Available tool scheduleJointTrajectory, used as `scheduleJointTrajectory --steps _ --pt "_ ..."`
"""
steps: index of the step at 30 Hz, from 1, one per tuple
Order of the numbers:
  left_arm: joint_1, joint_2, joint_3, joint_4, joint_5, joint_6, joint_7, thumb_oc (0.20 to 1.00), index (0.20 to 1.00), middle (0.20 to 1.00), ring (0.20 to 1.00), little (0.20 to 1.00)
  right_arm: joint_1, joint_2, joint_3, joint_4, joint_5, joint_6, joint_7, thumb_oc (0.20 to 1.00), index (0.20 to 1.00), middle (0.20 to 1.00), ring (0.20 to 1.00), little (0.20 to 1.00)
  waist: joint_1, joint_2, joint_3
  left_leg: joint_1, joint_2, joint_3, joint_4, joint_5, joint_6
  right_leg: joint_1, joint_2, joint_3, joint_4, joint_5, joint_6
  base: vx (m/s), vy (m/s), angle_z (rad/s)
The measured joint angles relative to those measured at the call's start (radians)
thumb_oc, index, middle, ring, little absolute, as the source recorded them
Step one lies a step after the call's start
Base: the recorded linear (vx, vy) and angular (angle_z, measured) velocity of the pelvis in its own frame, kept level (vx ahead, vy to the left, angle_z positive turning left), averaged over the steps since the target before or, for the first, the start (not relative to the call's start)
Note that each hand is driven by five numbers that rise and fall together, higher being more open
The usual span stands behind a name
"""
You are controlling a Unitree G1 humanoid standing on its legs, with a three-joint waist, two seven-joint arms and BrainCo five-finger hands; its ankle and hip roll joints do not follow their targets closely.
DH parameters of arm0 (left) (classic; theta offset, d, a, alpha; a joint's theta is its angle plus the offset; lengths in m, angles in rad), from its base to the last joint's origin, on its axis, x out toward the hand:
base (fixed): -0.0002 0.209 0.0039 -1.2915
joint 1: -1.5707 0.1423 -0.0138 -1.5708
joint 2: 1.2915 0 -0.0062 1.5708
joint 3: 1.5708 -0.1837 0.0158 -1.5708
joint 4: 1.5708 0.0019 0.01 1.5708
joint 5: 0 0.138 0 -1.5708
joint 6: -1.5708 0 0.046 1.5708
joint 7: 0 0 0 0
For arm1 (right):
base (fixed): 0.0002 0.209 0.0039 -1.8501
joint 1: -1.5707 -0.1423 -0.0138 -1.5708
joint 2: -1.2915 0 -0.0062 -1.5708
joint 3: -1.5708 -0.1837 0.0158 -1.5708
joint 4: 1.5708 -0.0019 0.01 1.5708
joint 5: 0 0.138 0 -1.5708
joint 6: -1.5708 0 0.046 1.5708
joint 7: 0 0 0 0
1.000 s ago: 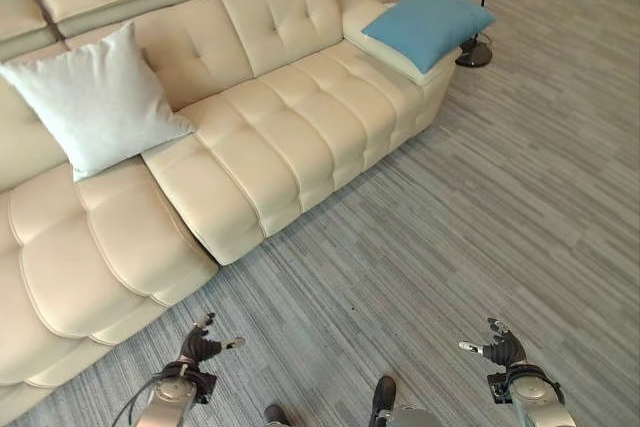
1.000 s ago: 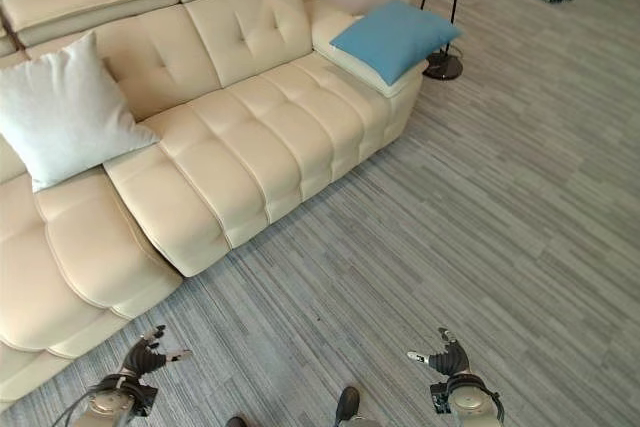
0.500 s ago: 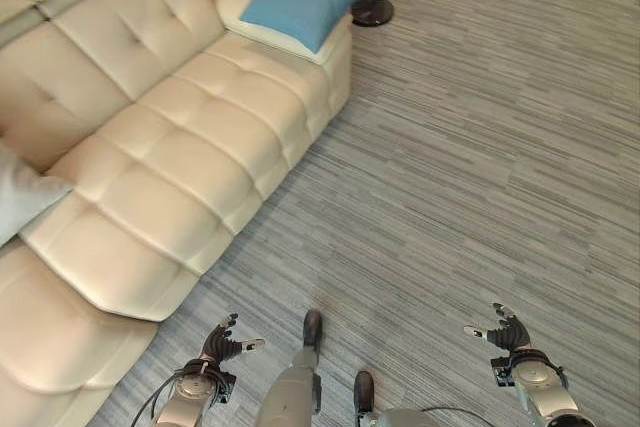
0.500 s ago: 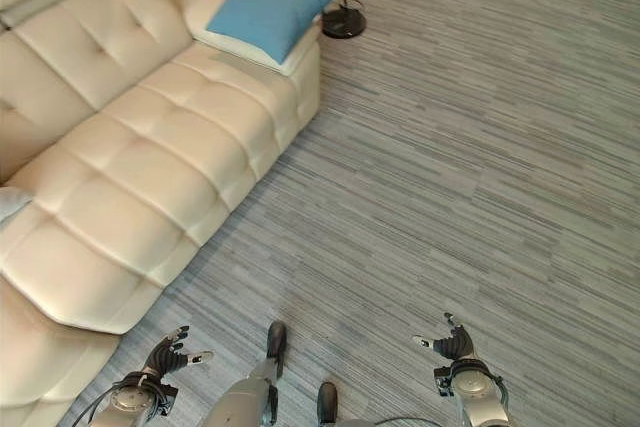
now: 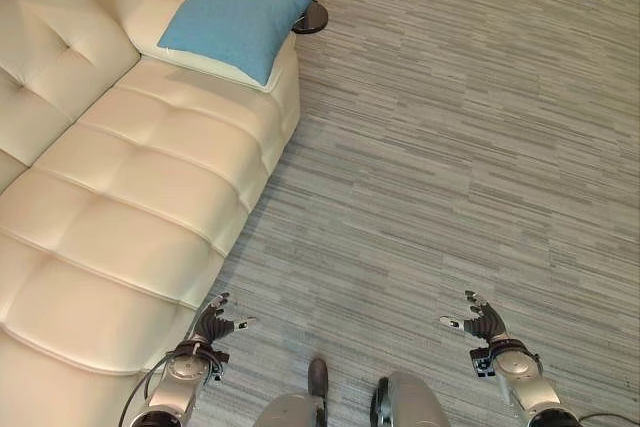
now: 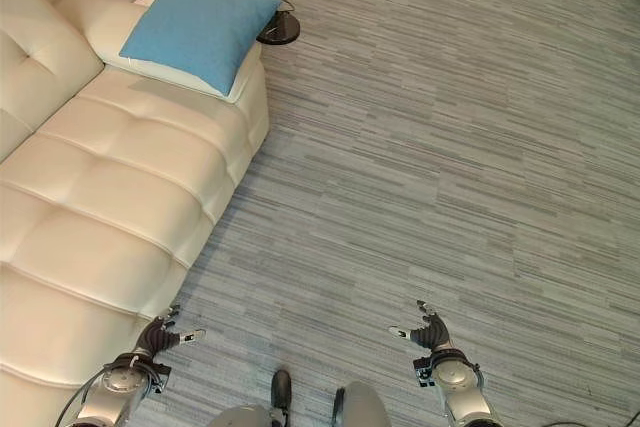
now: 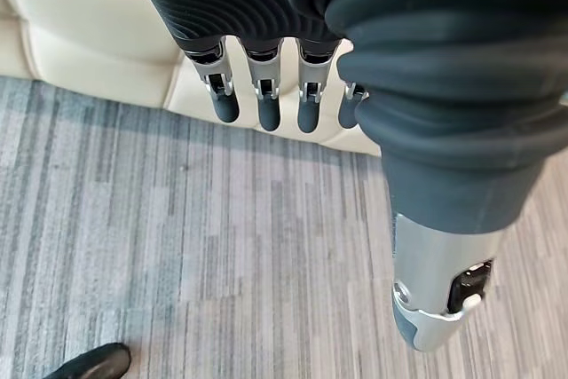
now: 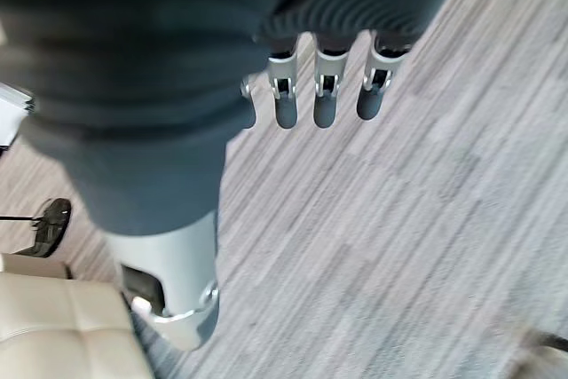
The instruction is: Pick up all the scattered cushions and arrange them neatly on the sofa.
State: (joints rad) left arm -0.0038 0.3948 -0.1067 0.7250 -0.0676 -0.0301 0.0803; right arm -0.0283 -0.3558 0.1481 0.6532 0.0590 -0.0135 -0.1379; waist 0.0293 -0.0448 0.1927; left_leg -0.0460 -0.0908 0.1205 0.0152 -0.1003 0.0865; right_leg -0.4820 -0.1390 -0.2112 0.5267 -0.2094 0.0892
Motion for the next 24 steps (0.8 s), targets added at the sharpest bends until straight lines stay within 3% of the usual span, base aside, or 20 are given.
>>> scheduleJointTrajectory --steps 1,3,4,5,6,8,9,10,11,12,13,15,17,19,21,22,24 --pt "0.0 -0.001 0.003 0.016 0.0 0.0 -0.001 1.0 1.0 1.0 1.0 1.0 -0.001 -0.002 0.0 -0.001 0.0 0.0 -0.001 1.0 1.0 1.0 1.0 1.0 -0.003 -0.004 0.005 0.013 -0.005 0.003 0.009 -0.022 -0.005 -0.032 -0.003 -0.061 -0.12 0.041 0.013 0.32 -0.133 0.02" --pt "0.001 -0.001 0.003 0.028 0.0 0.004 -0.001 1.0 1.0 1.0 1.0 1.0 0.013 -0.007 0.0 -0.005 0.0 -0.001 -0.003 1.0 1.0 1.0 1.0 1.0 -0.015 -0.005 0.009 0.042 -0.016 -0.014 0.025 -0.044 -0.024 -0.059 -0.006 -0.093 -0.276 0.122 0.015 0.61 -0.239 0.39" --pt "0.01 -0.006 0.013 0.034 0.0 0.006 0.0 1.0 1.0 1.0 1.0 1.0 0.031 -0.009 -0.004 -0.002 0.0 0.003 -0.003 1.0 1.0 1.0 1.0 1.0 -0.032 0.001 0.014 0.095 -0.022 -0.062 0.034 -0.093 -0.065 -0.048 0.002 -0.113 -0.443 0.19 0.029 0.5 -0.213 0.7" --pt "0.013 -0.011 0.023 0.032 0.0 0.006 0.001 1.0 1.0 1.0 1.0 1.0 0.041 -0.011 -0.004 -0.002 0.0 0.003 -0.003 1.0 1.0 1.0 1.0 1.0 -0.04 0.006 0.014 0.128 -0.019 -0.079 0.027 -0.109 -0.08 -0.043 0.008 -0.113 -0.486 0.21 0.031 0.5 -0.242 0.83" --pt "0.021 -0.014 0.029 0.025 0.0 0.005 0.005 1.0 1.0 1.0 1.0 1.0 0.049 -0.014 -0.005 -0.003 0.0 0.003 -0.003 1.0 1.0 1.0 1.0 1.0 -0.048 0.007 0.014 0.174 -0.018 -0.09 0.02 -0.118 -0.089 -0.025 0.014 -0.118 -0.484 0.237 -0.003 0.37 -0.196 0.65" --pt "0.039 -0.021 0.03 0.024 0.0 0.004 0.004 1.0 1.0 1.0 1.0 1.0 0.075 -0.019 -0.005 -0.002 -0.001 0.0 -0.003 1.0 1.0 1.0 1.0 1.0 -0.06 0.001 -0.001 0.259 -0.019 -0.098 0.011 -0.121 -0.094 0.053 0.02 -0.111 -0.454 0.244 -0.033 0.49 -0.314 0.72" --pt "0.044 -0.033 0.03 0.024 0.0 0.005 0.004 1.0 1.0 1.0 1.0 1.0 0.072 -0.026 -0.011 0.003 -0.001 0.003 -0.002 1.0 1.0 1.0 1.0 1.0 -0.06 0.016 0.0 0.271 -0.003 -0.102 0.042 -0.13 -0.108 0.058 0.035 -0.089 -0.423 0.297 -0.086 0.38 -0.359 0.6" --pt "0.045 -0.04 0.03 0.023 0.0 0.005 0.002 1.0 1.0 1.0 1.0 1.0 0.069 -0.026 -0.016 0.003 -0.001 0.003 -0.002 1.0 1.0 1.0 1.0 1.0 -0.061 0.022 -0.002 0.259 0.009 -0.101 0.107 -0.13 -0.11 0.064 0.035 -0.084 -0.39 0.308 -0.102 0.48 -0.482 0.45" --pt "0.05 -0.046 0.029 0.021 0.0 0.005 -0.002 1.0 1.0 1.0 1.0 1.0 0.059 -0.027 -0.023 -0.004 0.0 -0.001 -0.002 1.0 1.0 1.0 1.0 1.0 -0.058 0.031 -0.008 0.151 0.039 -0.064 0.39 -0.117 -0.123 0.111 0.064 -0.088 -0.376 0.326 -0.185 0.36 -0.372 0.35" --pt "0.049 -0.048 0.029 0.017 0.0 0.005 -0.003 1.0 1.0 1.0 1.0 1.0 0.056 -0.029 -0.031 -0.012 0.0 -0.001 -0.002 1.0 1.0 1.0 1.0 1.0 -0.053 0.037 -0.01 0.078 0.064 -0.037 0.556 -0.083 -0.133 0.128 0.08 -0.084 -0.375 0.331 -0.216 0.49 -0.375 -0.24" --pt "0.074 -0.047 0.028 0.006 -0.001 0.006 -0.002 1.0 1.0 1.0 1.0 1.0 0.037 -0.031 -0.042 -0.018 0.0 -0.002 -0.004 1.0 1.0 1.0 1.0 1.0 -0.013 0.048 -0.012 -0.012 0.141 0.011 0.782 -0.035 -0.13 0.172 0.128 -0.052 -0.379 0.333 -0.231 0.25 -0.146 -0.61" --pt "0.088 -0.034 0.029 0.002 -0.001 0.007 -0.003 1.0 1.0 1.0 1.0 1.0 0.012 -0.036 -0.043 -0.055 0.001 -0.01 -0.011 1.0 1.0 1.0 1.0 1.0 -0.01 0.039 -0.012 -0.09 0.18 0.017 0.825 -0.049 -0.128 0.222 0.159 -0.025 -0.396 0.292 -0.251 0.34 -0.115 -0.51" --pt "0.063 -0.027 0.03 -0.017 -0.033 0.005 -0.003 1.0 1.0 1.0 1.0 1.0 -0.024 -0.049 -0.042 -0.072 0.001 -0.009 -0.019 1.0 1.0 1.0 1.0 1.0 -0.006 0.006 0.0 -0.198 0.179 0.024 0.75 -0.066 -0.124 0.29 0.166 0.036 -0.434 0.258 -0.255 0.48 -0.033 -0.29" --pt "0.042 -0.033 0.027 -0.016 -0.035 0.0 -0.003 1.0 1.0 1.0 1.0 1.0 -0.041 -0.055 -0.036 -0.07 0.001 -0.006 -0.024 1.0 1.0 1.0 1.0 1.0 0.005 -0.009 0.011 -0.237 0.152 0.034 0.551 -0.076 -0.115 0.377 0.166 0.065 -0.487 0.253 -0.239 0.31 0.02 -0.51" --pt "0.036 -0.031 0.027 -0.015 -0.035 -0.003 -0.002 1.0 1.0 1.0 1.0 1.0 -0.047 -0.054 -0.026 -0.071 0.001 -0.008 -0.026 1.0 1.0 1.0 1.0 1.0 0.001 -0.008 0.01 -0.309 0.145 0.045 0.427 -0.043 -0.123 0.435 0.171 0.048 -0.517 0.235 -0.21 0.41 0.045 -0.51" --pt "0.036 -0.035 0.027 -0.018 -0.035 -0.007 -0.002 1.0 1.0 1.0 1.0 1.0 -0.042 -0.057 -0.011 -0.064 0.001 -0.007 -0.03 1.0 1.0 1.0 1.0 1.0 0.011 0.0 0.005 -0.339 0.136 0.057 0.251 -0.008 -0.139 0.489 0.181 0.046 -0.574 0.193 -0.158 0.57 0.049 -0.4" --pt "0.031 -0.048 0.025 -0.016 -0.035 -0.005 -0.002 1.0 1.0 1.0 1.0 1.0 -0.041 -0.062 -0.003 -0.026 0.001 -0.001 -0.035 1.0 1.0 1.0 1.0 1.0 0.006 0.027 0.008 -0.356 0.138 0.054 0.09 0.059 -0.128 0.54 0.212 0.048 -0.606 0.196 -0.169 0.54 0.06 -0.3"
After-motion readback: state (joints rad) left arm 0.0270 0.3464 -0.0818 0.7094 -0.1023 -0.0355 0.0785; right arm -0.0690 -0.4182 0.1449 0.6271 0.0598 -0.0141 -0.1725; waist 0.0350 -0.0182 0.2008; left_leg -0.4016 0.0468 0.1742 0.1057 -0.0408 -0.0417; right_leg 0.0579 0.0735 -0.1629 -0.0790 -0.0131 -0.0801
